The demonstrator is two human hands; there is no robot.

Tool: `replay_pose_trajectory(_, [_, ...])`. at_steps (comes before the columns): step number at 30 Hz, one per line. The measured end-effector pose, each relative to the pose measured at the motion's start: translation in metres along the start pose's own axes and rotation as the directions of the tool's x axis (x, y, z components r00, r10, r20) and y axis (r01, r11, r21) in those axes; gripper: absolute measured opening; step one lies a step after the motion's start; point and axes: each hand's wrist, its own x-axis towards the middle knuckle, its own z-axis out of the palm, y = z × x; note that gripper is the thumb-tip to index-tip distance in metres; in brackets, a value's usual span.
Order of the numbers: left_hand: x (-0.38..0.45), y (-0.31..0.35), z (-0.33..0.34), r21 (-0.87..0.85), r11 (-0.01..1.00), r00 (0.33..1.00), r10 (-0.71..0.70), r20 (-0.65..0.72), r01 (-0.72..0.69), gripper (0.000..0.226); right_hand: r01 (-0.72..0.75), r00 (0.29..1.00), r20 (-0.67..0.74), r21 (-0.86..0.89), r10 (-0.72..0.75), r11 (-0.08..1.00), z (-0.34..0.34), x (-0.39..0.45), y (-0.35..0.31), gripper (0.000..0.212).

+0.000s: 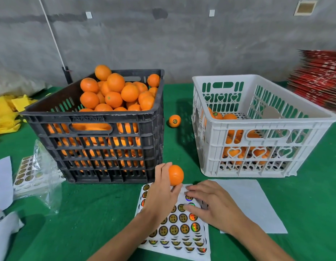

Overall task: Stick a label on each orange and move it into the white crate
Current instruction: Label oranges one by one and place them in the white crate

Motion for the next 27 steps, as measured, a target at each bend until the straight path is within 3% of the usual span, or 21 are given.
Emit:
replay_pose_trajectory(2, [0.000,0.000,-0.001,-0.014,1.000,1.000,-0.011,0.001,0.011,0.067,-0.042,0.997,0.068,0.010,0.041,0.999,-0.002,-0.002,0.001,0.064])
replay_pose_trajectory(4, [-0.001,0.000,-0.002,-0.031,0.999,1.000,-0.023,0.005,0.023,0.067,-0.041,0.993,0.111,0.003,0.040,0.999,0.000,-0.003,0.003,0.069])
replay_pose_trajectory(11, [-0.004,0.003,-0.005,-0.077,0.995,0.998,-0.063,0.009,0.064,0.068,0.008,1.000,0.014,0.006,-0.009,1.000,0.005,0.000,-0.002,0.039])
replay_pose_trajectory(15, [-0.004,0.005,-0.008,-0.076,0.995,0.998,-0.065,0.015,0.066,0.068,-0.179,0.982,-0.016,0.257,0.189,0.950,0.010,0.001,-0.004,0.019])
replay_pose_trajectory(18, [-0.005,0.007,-0.010,-0.078,0.995,0.997,-0.065,0.034,0.067,0.068,-0.333,0.930,0.027,0.491,0.368,0.805,0.006,0.005,-0.009,0.007])
replay_pose_trajectory(20, [-0.005,0.010,-0.013,-0.083,0.994,0.997,-0.065,0.050,0.069,0.068,-0.417,0.870,0.050,0.606,0.491,0.678,-0.001,0.012,-0.013,0.013])
replay_pose_trajectory(21, [-0.005,0.012,-0.016,-0.087,0.994,0.996,-0.067,0.056,0.072,0.068,-0.425,0.850,0.018,0.615,0.527,0.665,-0.005,0.015,-0.015,0.015])
replay_pose_trajectory(23, [-0.002,0.019,-0.024,-0.092,0.994,0.997,-0.046,0.061,0.052,0.067,-0.350,0.852,-0.200,0.470,0.484,0.810,-0.015,0.022,-0.017,0.012])
replay_pose_trajectory(25, [0.003,0.028,-0.035,-0.105,0.994,0.999,-0.021,0.038,0.025,0.065,-0.232,0.829,-0.490,0.137,0.269,0.963,-0.026,0.032,-0.020,0.011])
replay_pose_trajectory(27, [0.011,0.042,-0.047,-0.131,0.991,1.000,0.016,-0.010,-0.017,0.063,-0.168,0.763,-0.640,-0.065,0.088,0.984,-0.038,0.047,-0.028,0.013])
